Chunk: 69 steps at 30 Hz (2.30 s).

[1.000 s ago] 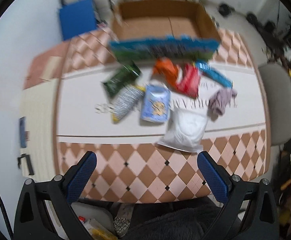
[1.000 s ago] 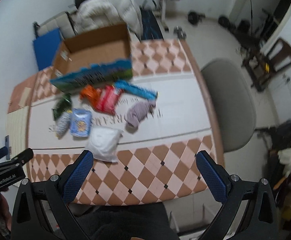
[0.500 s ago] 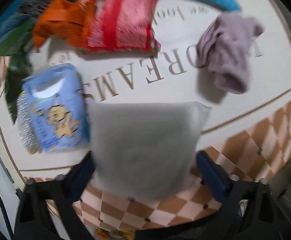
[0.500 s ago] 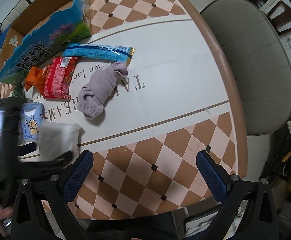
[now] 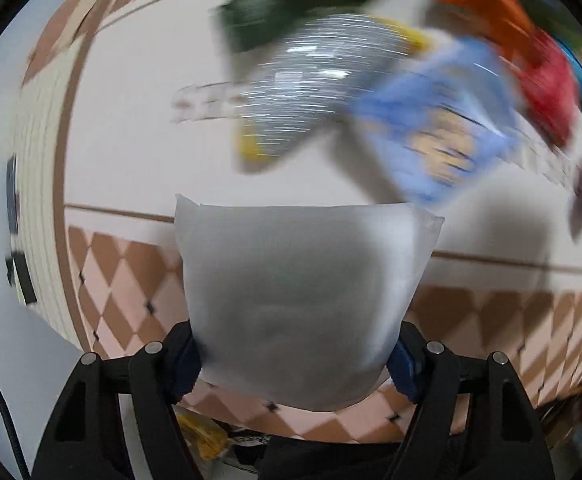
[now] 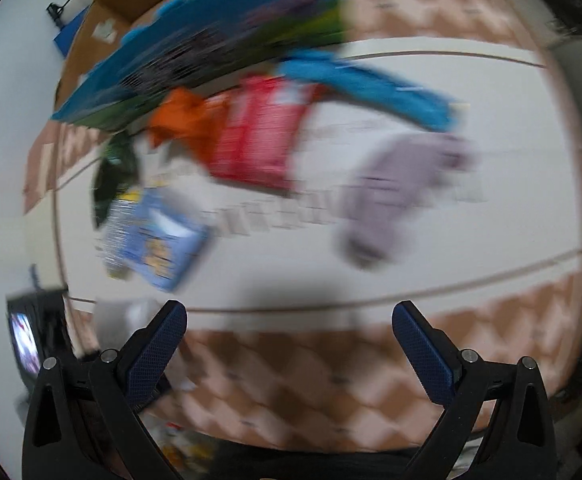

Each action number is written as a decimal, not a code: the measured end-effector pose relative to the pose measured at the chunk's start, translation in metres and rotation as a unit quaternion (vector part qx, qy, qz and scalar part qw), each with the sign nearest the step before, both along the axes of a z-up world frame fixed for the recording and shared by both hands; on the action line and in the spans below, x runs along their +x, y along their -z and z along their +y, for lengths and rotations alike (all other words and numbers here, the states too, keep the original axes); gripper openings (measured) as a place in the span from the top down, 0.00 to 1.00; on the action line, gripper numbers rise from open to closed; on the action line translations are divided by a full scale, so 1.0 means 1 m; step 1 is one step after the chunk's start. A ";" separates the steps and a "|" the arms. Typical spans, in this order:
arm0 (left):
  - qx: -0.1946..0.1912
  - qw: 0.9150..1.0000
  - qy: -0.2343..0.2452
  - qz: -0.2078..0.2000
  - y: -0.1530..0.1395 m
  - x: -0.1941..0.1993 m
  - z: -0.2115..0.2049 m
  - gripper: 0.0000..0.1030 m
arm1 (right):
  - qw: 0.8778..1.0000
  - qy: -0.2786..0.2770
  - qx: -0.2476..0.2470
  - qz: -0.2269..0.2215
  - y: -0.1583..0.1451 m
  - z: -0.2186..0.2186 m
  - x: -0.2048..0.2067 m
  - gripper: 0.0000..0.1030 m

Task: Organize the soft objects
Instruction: 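Grasp the white cotton pad pack with the left tool while the right tool grasps the blue wipe pack, then carry both packs into the box and open both tools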

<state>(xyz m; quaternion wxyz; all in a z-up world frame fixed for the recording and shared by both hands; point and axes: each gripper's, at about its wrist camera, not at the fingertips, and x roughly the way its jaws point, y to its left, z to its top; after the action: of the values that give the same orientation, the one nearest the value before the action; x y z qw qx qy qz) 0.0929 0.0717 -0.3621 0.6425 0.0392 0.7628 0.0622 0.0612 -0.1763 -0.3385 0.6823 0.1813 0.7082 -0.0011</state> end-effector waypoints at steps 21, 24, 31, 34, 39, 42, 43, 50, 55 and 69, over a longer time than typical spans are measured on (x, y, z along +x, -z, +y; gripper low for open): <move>-0.061 0.998 0.003 0.010 0.037 -0.011 0.076 0.24 | 0.983 -0.043 -0.080 0.156 0.087 0.135 0.050 0.26; -0.068 0.998 0.001 0.017 0.041 -0.009 0.079 0.23 | 0.985 -0.054 -0.103 0.130 0.074 0.137 0.045 0.17; -0.070 0.998 0.003 0.003 0.044 -0.029 0.101 0.26 | 0.987 -0.064 -0.113 0.089 0.065 0.158 0.057 0.14; -0.058 0.998 0.014 -0.009 0.040 -0.046 0.100 0.29 | 0.984 -0.085 -0.133 0.080 0.075 0.180 0.066 0.15; -0.054 0.998 0.020 -0.024 0.034 -0.061 0.085 0.29 | 0.984 -0.099 -0.125 0.082 0.072 0.203 0.065 0.45; -0.063 0.997 0.021 -0.036 0.015 -0.073 0.082 0.30 | 0.988 -0.096 -0.098 0.078 0.061 0.202 0.045 0.51; -0.067 0.996 0.024 -0.044 0.005 -0.078 0.081 0.30 | 0.988 -0.096 -0.095 0.073 0.055 0.202 0.043 0.51; -0.113 0.988 0.034 -0.103 -0.077 -0.078 0.085 0.30 | 0.996 -0.081 -0.045 0.020 -0.028 0.191 0.030 0.51; -0.163 0.975 0.053 -0.139 -0.148 0.015 0.055 0.29 | 0.997 -0.062 -0.026 -0.029 -0.110 0.145 0.057 0.51; -0.181 0.980 0.078 -0.040 -0.084 0.302 -0.059 0.29 | 0.999 -0.013 -0.032 -0.029 -0.082 0.031 0.296 0.51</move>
<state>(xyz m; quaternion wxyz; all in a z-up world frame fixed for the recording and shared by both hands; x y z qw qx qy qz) 0.3953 0.0123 -0.2785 0.6717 -0.0214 0.7297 -0.1258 0.3577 -0.1455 -0.2570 0.7079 0.1500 0.6902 -0.0100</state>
